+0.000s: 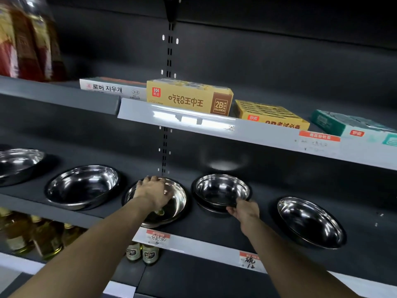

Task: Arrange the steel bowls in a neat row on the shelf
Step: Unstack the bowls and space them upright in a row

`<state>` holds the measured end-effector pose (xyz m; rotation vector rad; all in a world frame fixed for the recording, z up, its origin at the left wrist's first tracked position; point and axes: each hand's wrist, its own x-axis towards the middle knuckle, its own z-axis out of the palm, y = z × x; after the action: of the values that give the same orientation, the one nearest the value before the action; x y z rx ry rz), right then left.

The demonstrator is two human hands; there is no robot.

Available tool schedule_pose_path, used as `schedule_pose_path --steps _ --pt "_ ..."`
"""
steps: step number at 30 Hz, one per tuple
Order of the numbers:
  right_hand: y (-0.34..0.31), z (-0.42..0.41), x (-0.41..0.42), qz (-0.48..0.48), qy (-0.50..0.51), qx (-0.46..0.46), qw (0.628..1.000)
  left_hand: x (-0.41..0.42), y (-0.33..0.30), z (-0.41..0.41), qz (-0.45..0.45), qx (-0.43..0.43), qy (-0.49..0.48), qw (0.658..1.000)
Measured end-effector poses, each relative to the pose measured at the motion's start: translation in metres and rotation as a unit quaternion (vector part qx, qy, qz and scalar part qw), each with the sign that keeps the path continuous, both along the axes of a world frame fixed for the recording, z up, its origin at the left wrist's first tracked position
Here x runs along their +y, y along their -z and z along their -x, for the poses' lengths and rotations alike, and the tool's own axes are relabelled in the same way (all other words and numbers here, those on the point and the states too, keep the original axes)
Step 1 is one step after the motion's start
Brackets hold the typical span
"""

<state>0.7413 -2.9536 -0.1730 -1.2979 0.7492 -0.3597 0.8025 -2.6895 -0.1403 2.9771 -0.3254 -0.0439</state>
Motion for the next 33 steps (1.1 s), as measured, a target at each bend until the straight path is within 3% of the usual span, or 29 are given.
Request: schedule_pose_path --steps 11,14,33 --pt "0.008 0.005 -0.015 0.121 -0.013 0.064 0.991 -0.013 0.001 -0.002 0.003 -0.004 0.008 1.0" --pt "0.003 0.012 -0.025 0.116 -0.006 0.054 0.992 -0.028 -0.002 -0.002 -0.011 -0.011 0.029 0.999" --pt "-0.011 0.113 -0.146 0.156 0.167 0.046 0.972 -0.191 -0.006 0.052 0.015 -0.022 0.224 0.974"
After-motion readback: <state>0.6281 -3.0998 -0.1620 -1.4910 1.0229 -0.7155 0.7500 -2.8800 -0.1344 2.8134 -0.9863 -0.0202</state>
